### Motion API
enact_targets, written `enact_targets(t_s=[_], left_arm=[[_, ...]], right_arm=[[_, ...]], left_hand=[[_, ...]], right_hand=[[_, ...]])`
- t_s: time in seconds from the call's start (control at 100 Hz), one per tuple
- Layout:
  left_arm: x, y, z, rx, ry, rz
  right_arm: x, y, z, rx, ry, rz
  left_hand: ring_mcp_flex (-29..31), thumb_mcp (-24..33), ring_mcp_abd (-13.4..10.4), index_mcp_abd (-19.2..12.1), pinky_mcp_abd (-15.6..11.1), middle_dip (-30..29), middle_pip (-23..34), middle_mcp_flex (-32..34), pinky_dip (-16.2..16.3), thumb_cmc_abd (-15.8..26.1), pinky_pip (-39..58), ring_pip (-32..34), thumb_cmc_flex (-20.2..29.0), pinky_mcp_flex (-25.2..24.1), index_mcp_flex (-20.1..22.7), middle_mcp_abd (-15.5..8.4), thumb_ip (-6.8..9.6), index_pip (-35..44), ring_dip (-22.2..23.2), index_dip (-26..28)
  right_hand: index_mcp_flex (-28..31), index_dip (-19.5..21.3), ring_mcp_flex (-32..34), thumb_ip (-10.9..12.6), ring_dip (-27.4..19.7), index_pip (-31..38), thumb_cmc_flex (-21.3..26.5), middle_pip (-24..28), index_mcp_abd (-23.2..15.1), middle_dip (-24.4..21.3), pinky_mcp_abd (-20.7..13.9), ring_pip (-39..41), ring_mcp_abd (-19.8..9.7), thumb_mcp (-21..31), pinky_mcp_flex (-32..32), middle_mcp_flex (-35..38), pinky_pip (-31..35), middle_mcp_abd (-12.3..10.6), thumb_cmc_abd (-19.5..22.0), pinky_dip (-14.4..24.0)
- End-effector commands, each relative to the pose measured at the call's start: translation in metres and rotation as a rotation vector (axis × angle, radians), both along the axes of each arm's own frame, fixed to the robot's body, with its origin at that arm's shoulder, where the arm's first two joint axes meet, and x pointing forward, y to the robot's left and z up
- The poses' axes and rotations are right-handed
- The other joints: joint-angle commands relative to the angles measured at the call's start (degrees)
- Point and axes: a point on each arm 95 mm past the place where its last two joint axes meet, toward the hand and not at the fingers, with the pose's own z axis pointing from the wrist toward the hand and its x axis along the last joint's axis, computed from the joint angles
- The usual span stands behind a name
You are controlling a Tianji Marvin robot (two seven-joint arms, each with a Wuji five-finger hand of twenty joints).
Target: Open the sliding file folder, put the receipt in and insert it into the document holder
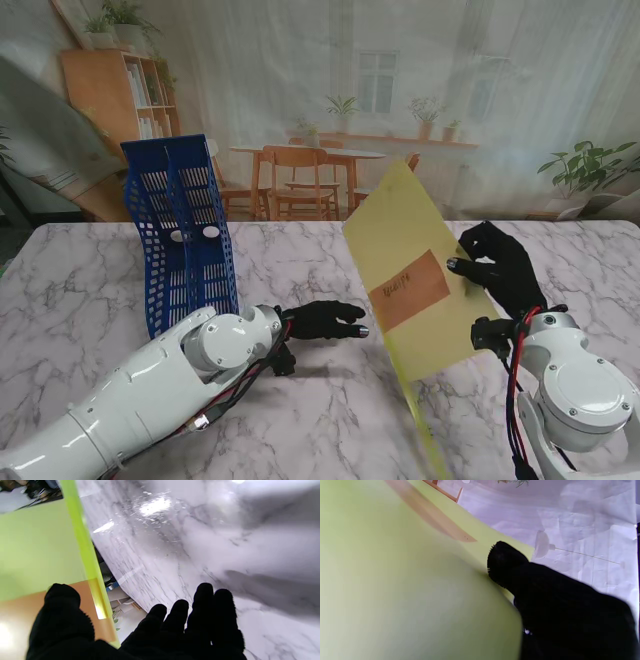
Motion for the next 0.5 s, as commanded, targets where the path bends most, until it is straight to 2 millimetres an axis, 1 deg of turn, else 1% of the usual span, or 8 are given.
enact_targets(t_s=[0.0,0.03,0.1,0.15,0.19,0.27,0.36,0.49], left_arm=[[-0.002,-0.008,-0.003,-0.018,0.050,0.001],[-0.002,-0.010,-0.004,-0.027,0.071,0.001],[-0.001,-0.014,-0.006,-0.045,0.117,0.002],[0.000,-0.015,-0.007,-0.049,0.154,-0.006],[0.001,-0.017,-0.008,-0.062,0.178,-0.005],[0.001,-0.023,-0.009,-0.104,0.216,0.007],[0.000,-0.027,-0.009,-0.151,0.233,0.007],[-0.003,-0.031,-0.008,-0.207,0.243,-0.012]], right_arm=[[0.000,0.005,0.007,0.011,-0.017,0.022],[0.000,0.006,0.007,0.012,-0.018,0.030],[-0.001,0.007,0.008,0.026,-0.018,0.047],[-0.001,0.008,0.008,0.027,-0.019,0.053],[-0.002,0.008,0.008,0.033,-0.017,0.059],[-0.003,0.009,0.008,0.044,-0.016,0.063],[-0.004,0.008,0.007,0.046,-0.013,0.068],[-0.005,0.009,0.005,0.041,-0.006,0.081]], left_hand=[[-2.4,-1.3,1.3,1.2,-3.4,-1.1,-2.1,-3.5,-1.5,-1.8,-1.5,-1.5,-2.7,-1.2,-4.2,0.1,-1.41,-1.6,-1.0,-1.0],[-3.0,-1.2,1.2,1.0,-3.6,-1.3,-2.9,-4.7,-1.7,-2.1,-1.9,-1.9,-2.8,-1.6,-5.3,-0.1,-1.40,-2.0,-1.1,-1.2],[-5.4,-0.8,0.8,-0.2,-4.3,-1.8,-4.8,-12.1,-2.1,-3.4,-3.4,-2.7,-2.9,-2.4,-8.6,-1.2,-1.39,-2.8,-1.4,-1.6],[-6.3,-0.7,1.0,-3.0,-4.3,-2.4,-5.3,-15.7,-2.1,-3.9,-4.0,-2.9,-3.0,-2.7,-10.8,-1.8,-1.40,-2.9,-1.3,-1.6],[-6.4,-0.7,1.0,-5.2,-4.3,-2.8,-5.6,-17.1,-2.1,-4.4,-4.1,-3.0,-3.0,-2.8,-12.0,-2.2,-1.40,-2.9,-1.2,-1.5],[-6.1,-0.6,1.2,-8.8,-4.3,-3.3,-5.6,-17.8,-1.7,-5.5,-3.9,-2.7,-2.5,-2.6,-13.2,-3.1,-1.32,-2.7,-1.0,-1.1],[-5.3,-0.5,1.3,-13.0,-3.9,-3.3,-5.2,-16.7,-1.3,-6.7,-3.7,-2.6,-1.7,-2.0,-13.0,-4.0,-1.25,-2.0,-0.9,-0.5],[-4.4,-0.3,1.1,-17.0,-3.6,-2.8,-4.7,-14.0,-1.3,-8.0,-4.4,-3.4,-0.6,-1.5,-11.4,-5.6,-1.19,-0.7,-1.4,0.5]], right_hand=[[0.4,0.4,2.3,0.1,-0.5,2.8,3.9,4.0,-2.9,0.2,-2.5,1.6,-4.8,5.2,1.1,-1.1,2.0,1.3,1.9,0.1],[0.4,0.4,2.3,0.1,-0.5,2.8,3.9,4.0,-2.9,0.2,-2.5,1.6,-4.7,5.1,1.1,-1.1,2.0,1.3,2.0,0.1],[0.4,0.3,2.2,0.2,-0.5,2.7,3.9,4.0,-3.0,0.2,-2.5,1.5,-4.7,5.1,1.0,-1.1,1.9,1.3,2.0,0.1],[0.4,0.3,2.2,0.2,-0.5,2.7,3.9,4.0,-3.0,0.2,-2.4,1.5,-4.7,5.1,1.0,-1.1,1.9,1.3,2.0,0.1],[0.4,0.3,2.2,0.2,-0.5,2.8,4.0,4.0,-3.0,0.2,-2.4,1.5,-4.7,5.1,0.9,-1.1,1.8,1.3,2.0,0.0],[0.4,0.3,2.2,0.2,-0.5,2.7,3.9,4.0,-3.0,0.2,-2.2,1.5,-4.7,5.1,0.9,-1.1,1.7,1.3,2.0,0.0],[0.3,0.3,2.2,0.2,-0.4,2.7,3.9,4.0,-3.0,0.2,-2.2,1.4,-4.6,5.1,0.9,-1.1,1.7,1.3,2.0,0.1],[0.3,0.3,2.1,0.2,-0.4,2.7,3.9,4.0,-3.0,0.2,-1.9,1.4,-4.5,5.0,0.7,-1.1,1.5,1.3,2.1,0.1]])
